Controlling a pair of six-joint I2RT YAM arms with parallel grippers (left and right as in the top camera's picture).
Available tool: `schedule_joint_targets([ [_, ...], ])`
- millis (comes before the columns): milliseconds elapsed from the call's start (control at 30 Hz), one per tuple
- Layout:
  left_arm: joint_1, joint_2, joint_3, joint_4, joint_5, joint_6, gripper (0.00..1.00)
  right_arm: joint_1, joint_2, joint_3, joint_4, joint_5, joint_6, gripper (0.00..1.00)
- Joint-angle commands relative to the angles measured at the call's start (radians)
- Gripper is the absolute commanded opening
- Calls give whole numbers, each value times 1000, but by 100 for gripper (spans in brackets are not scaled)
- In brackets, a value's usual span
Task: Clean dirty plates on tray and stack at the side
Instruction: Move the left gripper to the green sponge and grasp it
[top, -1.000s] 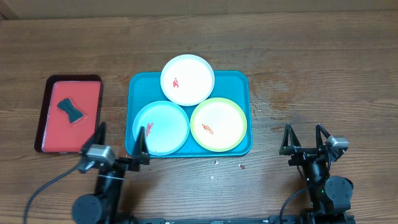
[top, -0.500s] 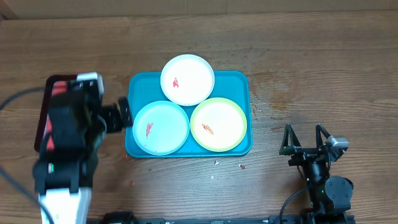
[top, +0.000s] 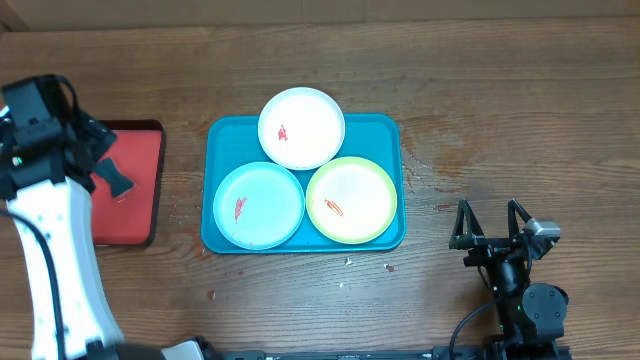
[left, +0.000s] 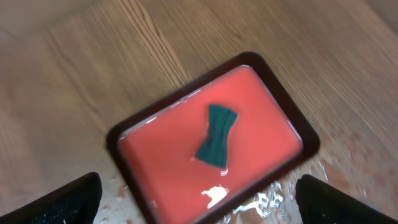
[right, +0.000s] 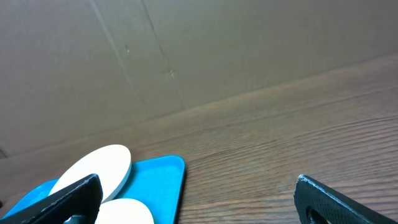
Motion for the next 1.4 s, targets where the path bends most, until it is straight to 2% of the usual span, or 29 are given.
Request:
schedule_joint_targets([
  [0, 54, 105, 17, 70, 190, 36, 100, 5, -9, -10, 6, 9, -3, 100],
  [67, 71, 160, 17, 127, 303, 148, 100, 5, -9, -10, 6, 9, -3, 100],
  [133, 77, 202, 17, 162, 324, 185, 100, 6, -9, -10, 6, 9, -3, 100],
  [367, 85, 328, 17, 263, 209, 186, 98, 5, -9, -11, 6, 9, -3, 100],
  [800, 87, 548, 17, 296, 197, 187, 92, 5, -9, -10, 6, 9, -3, 100],
  [933, 87, 573, 17, 293, 190, 186, 90, 5, -9, -11, 6, 9, -3, 100],
  [1100, 87, 576, 16, 272, 179, 190, 82, 5, -9, -10, 6, 9, -3, 100],
  [1200, 87, 578, 2, 274, 179, 190, 81, 5, -9, -11, 6, 9, -3, 100],
  [1267, 87, 578, -6, 273, 180, 190, 75, 5, -9, -10, 6, 9, -3, 100],
  [1367, 86, 578, -17, 272, 180, 190, 75, 5, -9, -10, 6, 9, -3, 100],
])
